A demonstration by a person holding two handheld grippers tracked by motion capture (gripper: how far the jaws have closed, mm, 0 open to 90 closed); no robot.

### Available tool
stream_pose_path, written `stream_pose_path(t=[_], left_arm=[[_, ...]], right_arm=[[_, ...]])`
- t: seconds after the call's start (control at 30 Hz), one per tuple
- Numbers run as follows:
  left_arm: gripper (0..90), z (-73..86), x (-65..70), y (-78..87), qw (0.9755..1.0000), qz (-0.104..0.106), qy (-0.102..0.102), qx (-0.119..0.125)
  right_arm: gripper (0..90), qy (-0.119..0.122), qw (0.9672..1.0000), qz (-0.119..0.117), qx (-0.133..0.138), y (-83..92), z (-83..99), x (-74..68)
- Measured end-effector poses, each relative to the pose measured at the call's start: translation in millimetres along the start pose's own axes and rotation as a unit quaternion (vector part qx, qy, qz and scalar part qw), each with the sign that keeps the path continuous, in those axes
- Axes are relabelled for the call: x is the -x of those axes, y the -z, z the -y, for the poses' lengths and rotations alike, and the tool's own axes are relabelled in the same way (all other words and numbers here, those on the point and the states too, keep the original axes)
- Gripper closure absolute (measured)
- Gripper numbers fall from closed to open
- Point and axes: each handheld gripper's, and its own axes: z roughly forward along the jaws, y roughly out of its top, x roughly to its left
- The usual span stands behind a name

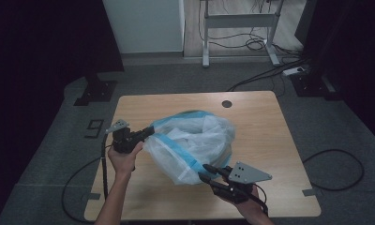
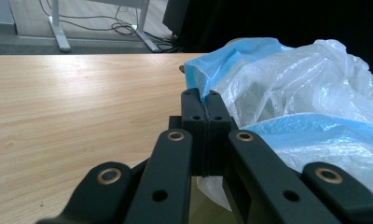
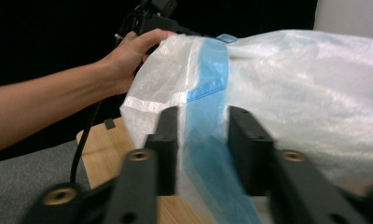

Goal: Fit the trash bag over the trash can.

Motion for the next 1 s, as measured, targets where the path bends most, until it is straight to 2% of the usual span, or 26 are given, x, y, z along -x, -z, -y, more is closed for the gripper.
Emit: stream_pose_path(t=[0.07, 0.1, 0.13, 0.27, 0.37, 0.4, 0.47, 0.53, 0.6, 0.7, 0.73, 0.77, 0.8, 0.9, 0.93, 1.0], left_arm=[[89.6, 1.0, -1.0, 0.3, 1.0000, -0.001, 0.002, -0.003], [89.7, 1.0, -1.0, 0.3, 1.0000, -0.001, 0.002, -0.003], [89.7, 2.0, -2.1, 0.6, 1.0000, -0.002, 0.004, -0.006], [89.6, 3.9, -3.9, 0.8, 0.9999, 0.002, 0.007, -0.013], [89.5, 5.4, -3.5, 0.1, 0.9997, 0.003, 0.006, -0.022], [89.5, 6.1, -2.6, -0.6, 0.9995, -0.001, 0.001, -0.033], [89.6, 6.6, -2.2, -0.8, 0.9993, -0.002, 0.000, -0.036], [88.9, 6.1, -1.7, 0.7, 0.9991, 0.007, 0.000, -0.041], [86.8, 5.1, -1.4, 1.3, 0.9991, 0.011, -0.004, -0.042], [75.7, -0.1, 2.7, 5.0, 0.9993, 0.014, -0.023, -0.027], [69.1, -5.7, 6.4, 7.3, 0.9990, 0.017, -0.036, -0.020], [65.6, -5.7, 6.4, 7.3, 0.9990, 0.017, -0.036, -0.020], [62.5, -11.4, 10.1, 9.5, 0.9987, 0.014, -0.047, -0.009], [56.9, -17.0, 12.3, 11.0, 0.9983, 0.020, -0.055, -0.001], [55.0, -22.2, 14.2, 10.9, 0.9976, 0.022, -0.065, 0.007], [53.1, -27.5, 14.6, 7.8, 0.9972, 0.016, -0.073, 0.006]], right_arm=[[85.7, 0.017, 0.9999, 0.004, 0.002, -1.9, 9.0, -2.4], [85.7, 0.017, 0.9999, 0.004, 0.002, -1.9, 9.0, -2.4], [88.7, 0.019, 0.9998, -0.008, -0.008, -5.4, 15.7, -3.2], [89.0, 0.035, 0.9983, -0.019, -0.043, -17.2, 32.3, -6.9], [88.9, 0.044, 0.9969, -0.019, -0.062, -25.4, 42.3, -6.6], [88.9, 0.045, 0.9964, -0.016, -0.071, -27.8, 45.0, -4.8], [88.9, 0.042, 0.9960, -0.013, -0.078, -30.1, 48.1, -2.5], [88.5, 0.027, 0.9956, -0.008, -0.089, -32.7, 56.0, 5.0], [88.0, 0.021, 0.9958, -0.008, -0.089, -32.0, 57.1, 6.9], [86.3, 0.013, 0.9965, -0.008, -0.083, -28.5, 57.0, 10.4], [86.3, 0.009, 0.9967, -0.008, -0.080, -26.6, 56.6, 11.8], [86.3, 0.009, 0.9967, -0.008, -0.080, -26.6, 56.6, 11.8], [86.2, 0.007, 0.9968, -0.009, -0.080, -25.1, 56.6, 12.6], [86.1, 0.001, 0.9969, -0.010, -0.078, -24.0, 57.0, 13.2], [85.9, -0.004, 0.9971, -0.013, -0.075, -23.4, 57.6, 13.6], [85.5, -0.006, 0.9971, -0.014, -0.075, -23.0, 58.2, 13.7]])
